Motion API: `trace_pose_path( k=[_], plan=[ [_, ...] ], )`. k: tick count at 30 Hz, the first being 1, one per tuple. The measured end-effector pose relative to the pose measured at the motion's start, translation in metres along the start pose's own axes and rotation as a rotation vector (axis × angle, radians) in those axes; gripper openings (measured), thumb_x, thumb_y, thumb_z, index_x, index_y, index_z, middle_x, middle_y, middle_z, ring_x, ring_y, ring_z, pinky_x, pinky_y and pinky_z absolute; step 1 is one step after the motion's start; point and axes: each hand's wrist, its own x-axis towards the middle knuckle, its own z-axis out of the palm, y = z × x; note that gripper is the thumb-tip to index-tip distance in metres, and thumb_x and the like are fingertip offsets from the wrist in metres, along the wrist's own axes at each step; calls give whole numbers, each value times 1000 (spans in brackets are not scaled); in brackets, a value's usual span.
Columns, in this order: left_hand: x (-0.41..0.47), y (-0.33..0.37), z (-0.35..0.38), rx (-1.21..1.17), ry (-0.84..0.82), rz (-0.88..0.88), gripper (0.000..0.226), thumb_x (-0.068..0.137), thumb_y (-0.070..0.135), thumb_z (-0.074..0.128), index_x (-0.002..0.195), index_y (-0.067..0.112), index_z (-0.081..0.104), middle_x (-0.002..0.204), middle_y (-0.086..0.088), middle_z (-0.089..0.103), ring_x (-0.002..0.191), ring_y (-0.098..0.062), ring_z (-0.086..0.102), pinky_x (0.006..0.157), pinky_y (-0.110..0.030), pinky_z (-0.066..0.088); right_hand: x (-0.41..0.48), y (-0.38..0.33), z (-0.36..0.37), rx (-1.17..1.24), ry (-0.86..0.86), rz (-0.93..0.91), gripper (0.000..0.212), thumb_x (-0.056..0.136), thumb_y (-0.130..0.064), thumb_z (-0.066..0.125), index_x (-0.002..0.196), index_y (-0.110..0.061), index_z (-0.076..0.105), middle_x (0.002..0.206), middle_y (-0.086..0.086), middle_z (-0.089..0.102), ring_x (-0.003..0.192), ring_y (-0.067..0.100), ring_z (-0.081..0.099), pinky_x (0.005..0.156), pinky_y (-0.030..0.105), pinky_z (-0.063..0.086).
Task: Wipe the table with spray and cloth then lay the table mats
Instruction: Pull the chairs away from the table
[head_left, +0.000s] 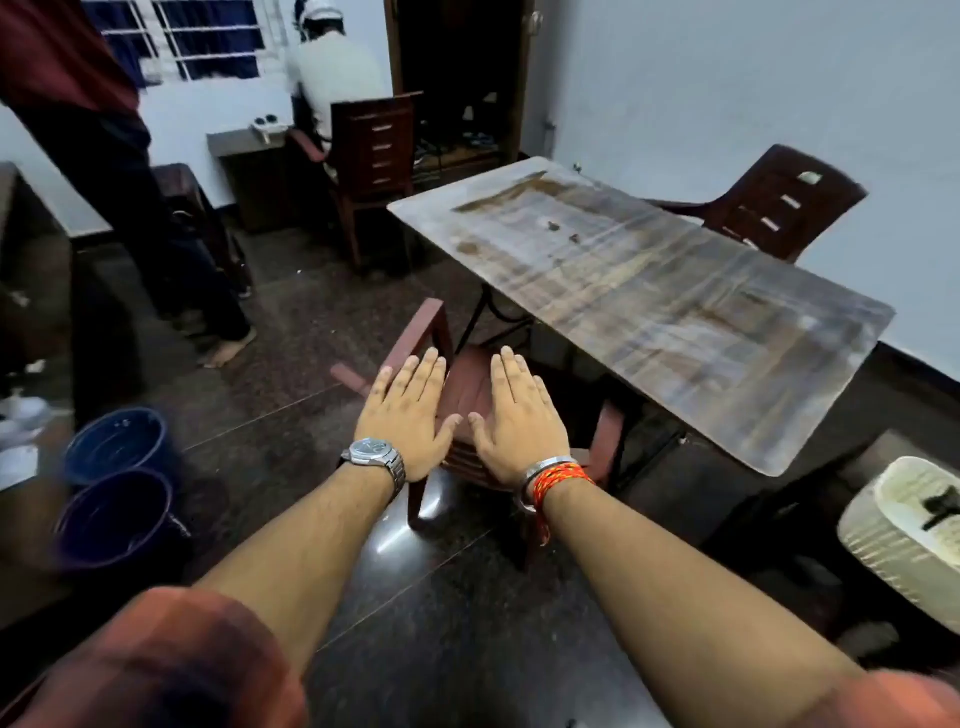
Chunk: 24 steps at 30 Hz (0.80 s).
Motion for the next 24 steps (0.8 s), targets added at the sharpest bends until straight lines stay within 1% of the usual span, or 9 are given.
trace_pose_path(
  k=[5,10,11,13,15,17,18,21,24],
  plan=[
    [-12,-58,32,18,-158,-8,78,95,56,30,155,17,-2,162,2,-6,149,-17,-2,120,-40,-5,8,-32,31,-41,-159,29,79,95,-41,45,155,-7,6,165,10,2,152,22,2,122,37,5],
    [17,-79,52,38,-251,97,82,93,59,34,155,18,-1,162,3,-4,149,-16,1,120,-40,-2,32,-34,57,-128,-278,45,86,91,-39,52,155,-6,5,165,11,2,152,24,3,122,37,5],
    [25,-80,54,53,-268,125,82,92,59,37,155,17,4,163,2,2,149,-17,4,120,-40,0,36,-32,61,-140,-313,58,87,90,-37,54,155,-6,5,165,11,2,152,23,3,122,37,5],
    [43,-80,55,88,-291,211,75,88,56,45,149,16,26,155,-3,29,144,-23,22,120,-42,6,47,-29,69,-137,-385,117,86,88,-33,55,155,-6,8,164,10,5,152,24,5,123,37,7],
    [58,-78,53,110,-314,321,52,84,50,53,125,18,49,130,-4,56,126,-25,47,117,-41,16,54,-30,72,-129,-442,186,76,87,-30,55,151,-5,24,160,13,22,148,26,20,121,37,17],
    [71,-77,52,121,-346,417,32,82,40,56,107,20,55,112,-3,64,109,-26,58,108,-40,30,60,-33,73,-142,-466,255,51,85,-31,53,131,-9,52,138,14,54,128,32,50,105,38,39],
    [76,-77,52,132,-341,454,25,81,34,56,102,20,56,108,-3,65,104,-27,61,97,-38,37,61,-35,73,-155,-470,280,41,84,-32,53,120,-12,60,125,13,63,114,33,60,94,39,46],
    [84,-82,54,145,-302,501,14,80,19,54,93,22,59,97,1,67,93,-26,63,66,-32,36,66,-38,73,-186,-497,323,34,83,-34,53,108,-15,64,111,11,68,99,35,65,83,40,49],
    [97,-99,59,138,-288,560,16,79,19,53,93,23,60,94,2,67,90,-25,62,61,-31,36,77,-47,79,-191,-488,382,33,84,-34,54,108,-15,64,108,12,68,96,35,66,82,39,50]
  ],
)
